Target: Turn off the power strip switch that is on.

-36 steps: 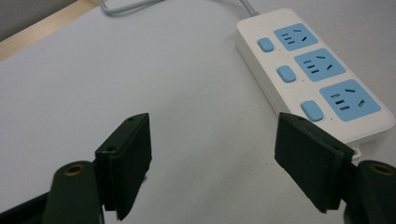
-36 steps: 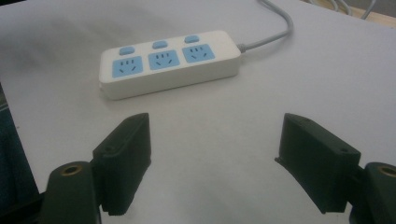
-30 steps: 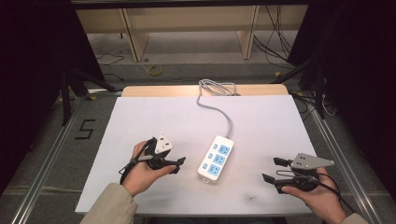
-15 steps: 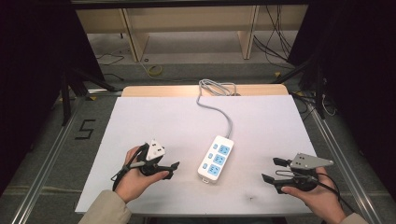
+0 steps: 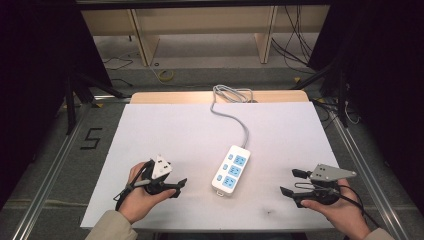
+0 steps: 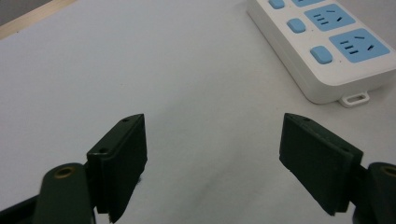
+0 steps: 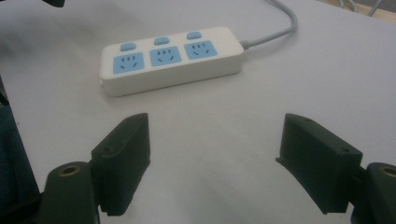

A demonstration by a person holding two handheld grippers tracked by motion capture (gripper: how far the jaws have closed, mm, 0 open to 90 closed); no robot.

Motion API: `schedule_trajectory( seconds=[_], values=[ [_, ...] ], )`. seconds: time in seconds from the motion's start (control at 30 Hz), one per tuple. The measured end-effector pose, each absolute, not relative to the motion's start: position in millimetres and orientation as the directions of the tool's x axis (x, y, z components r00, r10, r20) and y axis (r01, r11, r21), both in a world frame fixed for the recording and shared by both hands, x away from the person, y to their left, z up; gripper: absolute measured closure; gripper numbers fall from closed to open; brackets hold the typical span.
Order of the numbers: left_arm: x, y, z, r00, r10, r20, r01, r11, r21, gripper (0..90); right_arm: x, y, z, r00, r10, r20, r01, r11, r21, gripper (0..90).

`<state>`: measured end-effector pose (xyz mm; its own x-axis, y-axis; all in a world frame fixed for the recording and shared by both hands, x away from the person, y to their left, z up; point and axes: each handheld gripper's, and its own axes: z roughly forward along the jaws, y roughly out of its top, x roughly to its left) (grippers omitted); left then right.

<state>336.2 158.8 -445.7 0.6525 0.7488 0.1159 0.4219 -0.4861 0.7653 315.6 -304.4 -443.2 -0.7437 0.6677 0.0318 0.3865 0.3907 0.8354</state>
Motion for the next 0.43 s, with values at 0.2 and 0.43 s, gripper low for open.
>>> schedule_trajectory(
  seconds=[0.2,0.43],
  values=[
    [332.9,163.5,-449.2,0.640,0.761,0.106,0.435,-0.472,0.767,22.8,315.9,-304.9,-442.8,-0.744,0.667,0.031,0.384,0.389,0.838,25.0],
    [332.6,163.2,-449.6,0.640,0.761,0.109,0.435,-0.476,0.764,22.6,316.4,-304.5,-442.9,-0.745,0.666,0.032,0.385,0.390,0.837,24.9]
  ],
)
